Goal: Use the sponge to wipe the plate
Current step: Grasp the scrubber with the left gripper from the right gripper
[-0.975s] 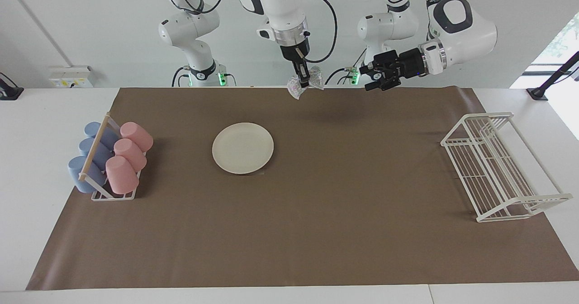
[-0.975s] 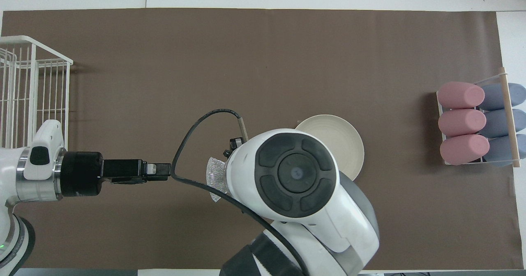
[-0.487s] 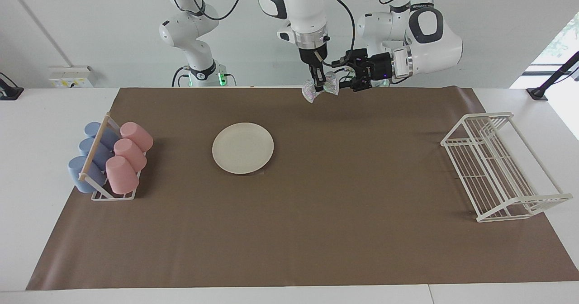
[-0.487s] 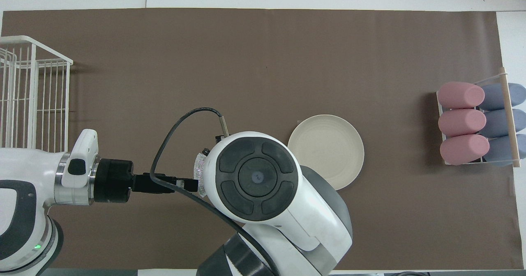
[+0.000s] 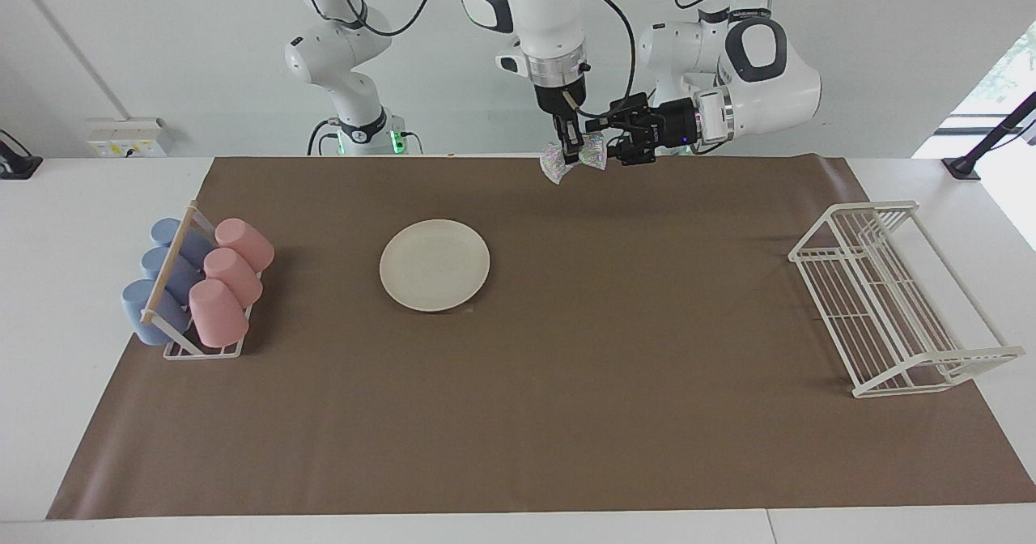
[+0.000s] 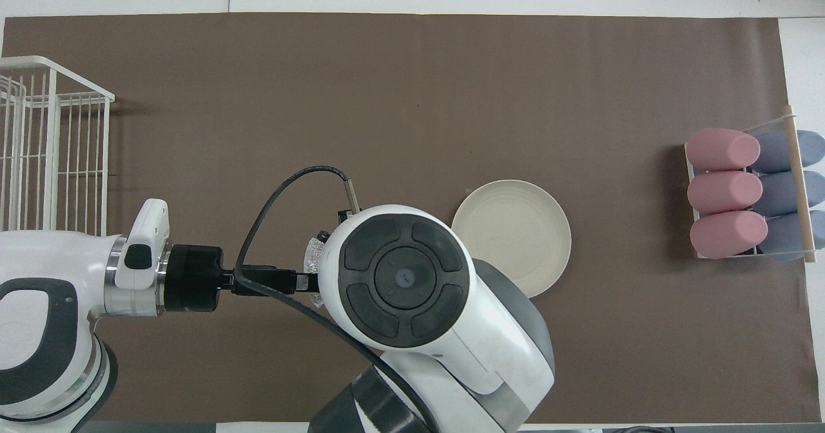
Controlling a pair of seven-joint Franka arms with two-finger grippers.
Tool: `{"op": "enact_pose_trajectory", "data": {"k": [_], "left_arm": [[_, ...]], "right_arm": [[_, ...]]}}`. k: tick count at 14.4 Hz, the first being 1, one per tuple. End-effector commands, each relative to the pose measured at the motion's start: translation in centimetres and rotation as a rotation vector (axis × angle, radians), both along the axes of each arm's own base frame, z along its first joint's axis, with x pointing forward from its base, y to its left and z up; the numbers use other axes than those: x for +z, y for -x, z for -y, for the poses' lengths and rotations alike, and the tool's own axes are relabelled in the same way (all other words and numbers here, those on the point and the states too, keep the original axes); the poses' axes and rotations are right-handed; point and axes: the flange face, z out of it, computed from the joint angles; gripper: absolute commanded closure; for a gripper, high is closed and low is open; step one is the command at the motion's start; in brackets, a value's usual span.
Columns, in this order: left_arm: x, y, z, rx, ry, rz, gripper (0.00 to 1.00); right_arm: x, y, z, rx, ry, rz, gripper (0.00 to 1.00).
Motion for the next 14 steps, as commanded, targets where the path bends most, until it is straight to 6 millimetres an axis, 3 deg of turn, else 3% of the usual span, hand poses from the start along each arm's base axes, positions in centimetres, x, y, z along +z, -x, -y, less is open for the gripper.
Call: {"op": "enact_pose_trajectory", "data": {"k": [1, 2, 4, 5, 12, 13, 14], "left_arm": [[0.05, -0.35, 0.15, 0.027, 0.013, 0.007, 0.27], [0.14, -0.39, 0.16, 0.033, 0.015, -0.003, 0.29], [0.37, -0.45, 0.25, 0.056, 0.010, -0.070, 0.81], [0.64, -0.47, 0.42, 0.076, 0.003, -0.124, 1.00], [0.76, -0.52, 0.45, 0.097, -0.005, -0.163, 1.00], [0.82, -0.48, 0.45, 0.096, -0.006, -0.163, 1.00], [0.82, -0.49, 0.40, 0.096, -0.005, -0.165, 1.00]], "right_arm": [[0.21, -0.38, -0.05, -0.015, 0.020, 0.010, 1.00], [0.21, -0.38, -0.05, -0.015, 0.020, 0.010, 1.00], [0.21, -0.38, -0.05, -0.015, 0.020, 0.010, 1.00], [0.21, -0.38, -0.05, -0.015, 0.020, 0.010, 1.00], [0.15, -0.30, -0.13, -0.004, 0.018, 0.010, 1.00], [-0.06, -0.27, 0.05, 0.005, 0.022, 0.011, 0.36], [-0.02, -0.22, 0.13, 0.028, 0.024, 0.018, 0.16]]}}
